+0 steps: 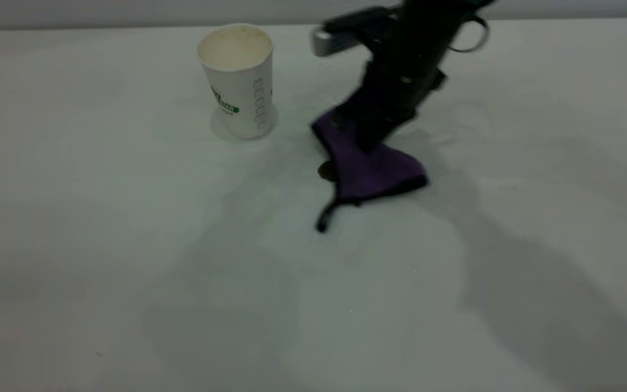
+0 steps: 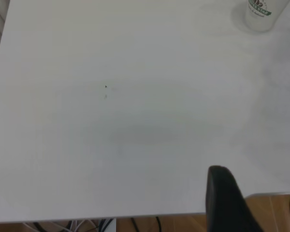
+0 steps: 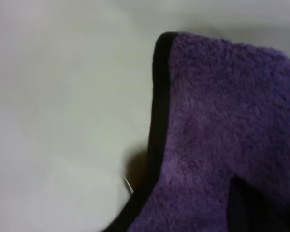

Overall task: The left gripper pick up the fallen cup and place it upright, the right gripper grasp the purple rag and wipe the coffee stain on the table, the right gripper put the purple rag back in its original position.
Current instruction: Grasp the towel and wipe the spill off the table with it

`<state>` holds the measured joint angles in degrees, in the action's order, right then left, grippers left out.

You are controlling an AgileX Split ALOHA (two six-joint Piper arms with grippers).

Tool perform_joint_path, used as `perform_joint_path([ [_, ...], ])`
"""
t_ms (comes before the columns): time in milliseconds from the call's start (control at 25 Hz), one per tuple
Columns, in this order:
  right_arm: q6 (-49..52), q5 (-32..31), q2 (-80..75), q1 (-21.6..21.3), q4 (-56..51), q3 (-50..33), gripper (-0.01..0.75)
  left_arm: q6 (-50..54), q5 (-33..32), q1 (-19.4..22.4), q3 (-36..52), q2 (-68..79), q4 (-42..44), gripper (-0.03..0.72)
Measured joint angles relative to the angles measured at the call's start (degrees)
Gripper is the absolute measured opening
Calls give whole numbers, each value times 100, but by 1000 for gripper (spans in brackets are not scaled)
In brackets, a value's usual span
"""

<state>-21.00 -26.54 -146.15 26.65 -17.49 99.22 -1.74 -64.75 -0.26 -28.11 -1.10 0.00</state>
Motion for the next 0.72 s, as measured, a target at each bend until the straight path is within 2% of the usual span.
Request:
perform_joint_path([
  [200, 0, -268, -496, 177, -250, 819, 72, 0, 0, 0, 0, 0, 0, 391],
  [400, 0, -768, -698, 342, -452, 1131, 72, 0, 0, 0, 0, 0, 0, 391],
  [600, 164, -1697, -700, 481, -375, 1169, 72, 0, 0, 0, 0, 0, 0, 391],
  [720, 780, -2167, -700, 472, 141, 1176, 72, 0, 0, 0, 0, 0, 0, 391],
])
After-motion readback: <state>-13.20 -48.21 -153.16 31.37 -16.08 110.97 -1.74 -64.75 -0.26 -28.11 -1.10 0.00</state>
